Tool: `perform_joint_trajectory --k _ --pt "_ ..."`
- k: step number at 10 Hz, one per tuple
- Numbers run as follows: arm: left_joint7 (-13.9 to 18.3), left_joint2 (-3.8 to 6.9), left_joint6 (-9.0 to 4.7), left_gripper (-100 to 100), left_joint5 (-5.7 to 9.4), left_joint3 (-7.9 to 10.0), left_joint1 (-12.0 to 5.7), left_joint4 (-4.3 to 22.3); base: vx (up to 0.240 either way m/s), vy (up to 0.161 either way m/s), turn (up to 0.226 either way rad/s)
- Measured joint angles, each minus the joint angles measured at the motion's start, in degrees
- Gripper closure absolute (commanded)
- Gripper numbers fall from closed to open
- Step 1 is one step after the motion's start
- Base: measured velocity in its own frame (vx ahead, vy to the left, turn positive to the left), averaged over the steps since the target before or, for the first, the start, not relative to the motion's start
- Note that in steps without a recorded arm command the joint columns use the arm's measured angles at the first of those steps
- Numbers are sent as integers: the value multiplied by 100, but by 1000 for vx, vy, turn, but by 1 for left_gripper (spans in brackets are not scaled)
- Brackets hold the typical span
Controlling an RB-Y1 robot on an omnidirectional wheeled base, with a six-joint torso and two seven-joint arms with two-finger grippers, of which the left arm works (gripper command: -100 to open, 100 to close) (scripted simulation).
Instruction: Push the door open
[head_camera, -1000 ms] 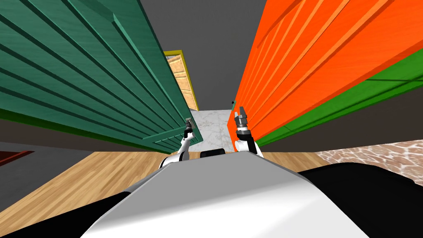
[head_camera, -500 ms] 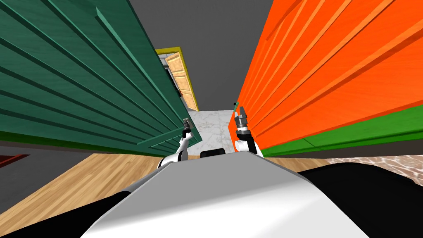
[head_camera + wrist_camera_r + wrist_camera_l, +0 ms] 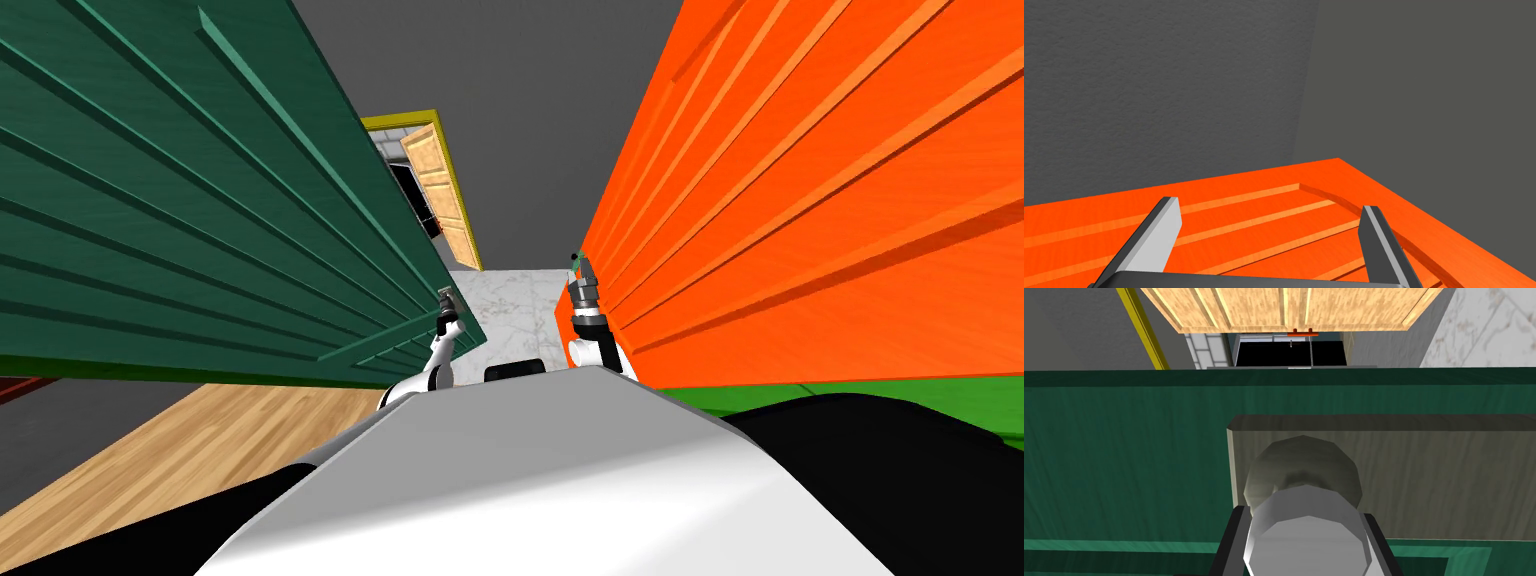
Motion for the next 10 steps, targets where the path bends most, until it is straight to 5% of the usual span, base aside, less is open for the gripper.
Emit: perform_joint_trajectory --k 2,5,7,9,10 --pt "-52 32 50 100 57 133 49 -113 203 -40 45" --pt "-79 114 -50 100 133 300 1 17 196 -53 65" --pt "-245 -4 81 100 190 497 127 -286 168 -33 43" --pt "-188 123 -52 100 226 534 34 -9 205 -40 52" --pt "-235 66 10 100 255 622 136 -191 199 -52 65"
